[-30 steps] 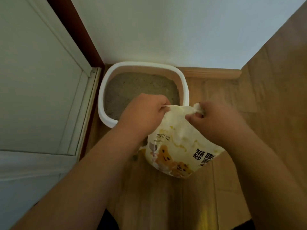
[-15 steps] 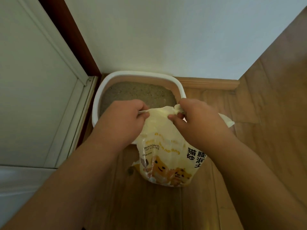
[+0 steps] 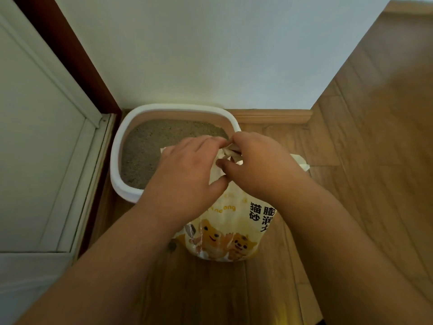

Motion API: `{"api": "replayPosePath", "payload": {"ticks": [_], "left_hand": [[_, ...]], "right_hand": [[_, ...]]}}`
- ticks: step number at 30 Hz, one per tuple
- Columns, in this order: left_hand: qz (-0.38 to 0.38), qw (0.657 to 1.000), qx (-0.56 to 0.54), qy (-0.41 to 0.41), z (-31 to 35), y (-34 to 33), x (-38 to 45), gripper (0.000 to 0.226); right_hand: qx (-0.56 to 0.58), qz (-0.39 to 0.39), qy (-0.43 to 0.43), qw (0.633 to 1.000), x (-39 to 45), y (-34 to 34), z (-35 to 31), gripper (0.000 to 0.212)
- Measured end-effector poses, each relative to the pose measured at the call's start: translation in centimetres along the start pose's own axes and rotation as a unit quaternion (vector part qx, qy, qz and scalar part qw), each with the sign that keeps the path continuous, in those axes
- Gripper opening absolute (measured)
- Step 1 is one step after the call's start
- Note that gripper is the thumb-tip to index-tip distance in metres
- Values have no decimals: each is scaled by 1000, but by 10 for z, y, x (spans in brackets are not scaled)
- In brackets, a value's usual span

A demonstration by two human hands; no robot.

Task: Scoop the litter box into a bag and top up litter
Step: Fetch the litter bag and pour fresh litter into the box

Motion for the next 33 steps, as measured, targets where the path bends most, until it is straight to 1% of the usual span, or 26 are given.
{"api": "replayPosePath", "payload": {"ticks": [2,4,6,8,11,13,15,16,18,20,22,23,25,27,29,33], "left_hand": [[-7,1000,-17,-14,1,-2,2,54],[-2,999,-27,-29,1,-4,4,44],[11,999,-6,-42,1,-7,6,33],[18,998,5,-56,3,-9,7,26],[15,998,-8,-56,5,-13,7,17],[22,998,-7,-51,6,-15,7,16],[34,998,-9,-44,5,-14,7,16],[38,998,-10,-39,5,-13,7,16],[42,999,-18,-27,4,-10,6,15],[39,999,-28,-11,2,-7,4,15],[30,999,-20,1,1,-6,4,21],[28,1000,-13,3,1,-4,4,25],[24,1000,-11,8,-2,-3,4,31],[11,1000,-7,21,-8,-2,6,35],[-10,999,8,37,-13,-3,8,38],[-25,998,12,58,-16,-1,9,44]], "right_hand": [[5,-6,-2,1000,-2,2,2,24],[9,-20,1,1000,-6,4,5,25],[22,-25,1,999,-10,7,8,25],[25,-16,1,1000,-13,12,12,28],[18,-21,-4,1000,-15,13,19,40],[26,-16,-9,1000,-16,14,24,45],[1,16,-16,1000,-17,19,31,57],[-26,30,-31,999,-18,23,36,63],[-68,14,-90,994,-21,26,48,69],[-64,-42,-145,986,-23,22,62,65],[-29,-92,-170,981,-25,16,70,50],[-15,-104,-170,980,-25,15,72,41],[-5,-101,-170,980,-24,15,75,30],[-12,-90,-174,980,-23,18,77,27],[-14,-82,-179,980,-22,18,78,27],[-26,-75,-177,981,-20,18,76,31]]}}
Point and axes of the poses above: each hand's wrist, its own x-axis towards the middle knuckle, its own y-axis out of the back of the hand, z = x × y, the point moved 4 cm from there along x, towards the middle knuckle, and after that the axes turned 12 degrees about -x, right-handed, at the moved point
